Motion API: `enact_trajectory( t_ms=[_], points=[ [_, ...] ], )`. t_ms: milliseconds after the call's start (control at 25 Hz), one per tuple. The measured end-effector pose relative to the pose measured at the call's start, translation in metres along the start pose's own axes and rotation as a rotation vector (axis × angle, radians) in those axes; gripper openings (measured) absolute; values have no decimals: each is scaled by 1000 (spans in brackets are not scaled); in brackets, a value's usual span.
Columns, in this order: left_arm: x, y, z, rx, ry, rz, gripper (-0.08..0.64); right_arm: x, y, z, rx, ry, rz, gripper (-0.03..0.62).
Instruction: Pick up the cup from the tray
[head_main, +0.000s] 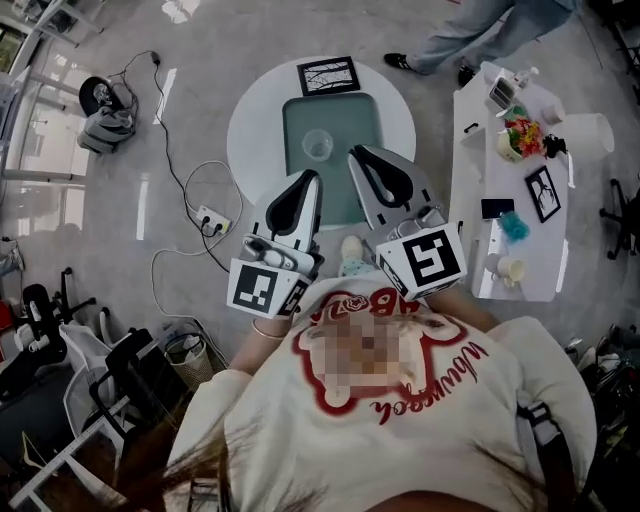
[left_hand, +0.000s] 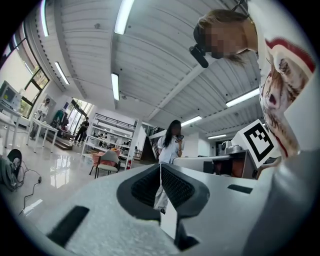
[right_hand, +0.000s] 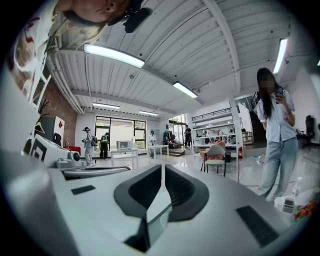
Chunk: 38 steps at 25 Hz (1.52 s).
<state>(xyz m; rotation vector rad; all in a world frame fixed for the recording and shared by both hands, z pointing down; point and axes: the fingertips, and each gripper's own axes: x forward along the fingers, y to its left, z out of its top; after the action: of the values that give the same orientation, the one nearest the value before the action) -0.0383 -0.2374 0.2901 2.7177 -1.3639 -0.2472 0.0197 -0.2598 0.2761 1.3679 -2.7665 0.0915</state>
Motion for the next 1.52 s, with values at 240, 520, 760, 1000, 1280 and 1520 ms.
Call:
enact_trajectory(
  t_ms=[240, 520, 760, 1000, 1280, 1520],
  points=[
    [-8, 13, -4, -41, 26, 22, 15, 13, 11, -10, 19, 25, 21, 41],
    [-3, 24, -5, -41, 24, -15, 15, 20, 12, -8, 18, 5, -1, 41],
    [-6, 30, -11, -43, 50, -19, 15, 19, 11, -18, 39, 16, -1, 43],
    [-9, 37, -21, -63, 70, -19, 15, 32, 29, -47, 30, 93, 98, 43],
    [-11, 46, -32, -77, 93, -18, 15, 44, 29, -78, 32, 158, 117, 166],
    [-9, 51, -43, -92, 113, -23, 15, 51, 21, -106, 21, 224, 92, 279]
  ],
)
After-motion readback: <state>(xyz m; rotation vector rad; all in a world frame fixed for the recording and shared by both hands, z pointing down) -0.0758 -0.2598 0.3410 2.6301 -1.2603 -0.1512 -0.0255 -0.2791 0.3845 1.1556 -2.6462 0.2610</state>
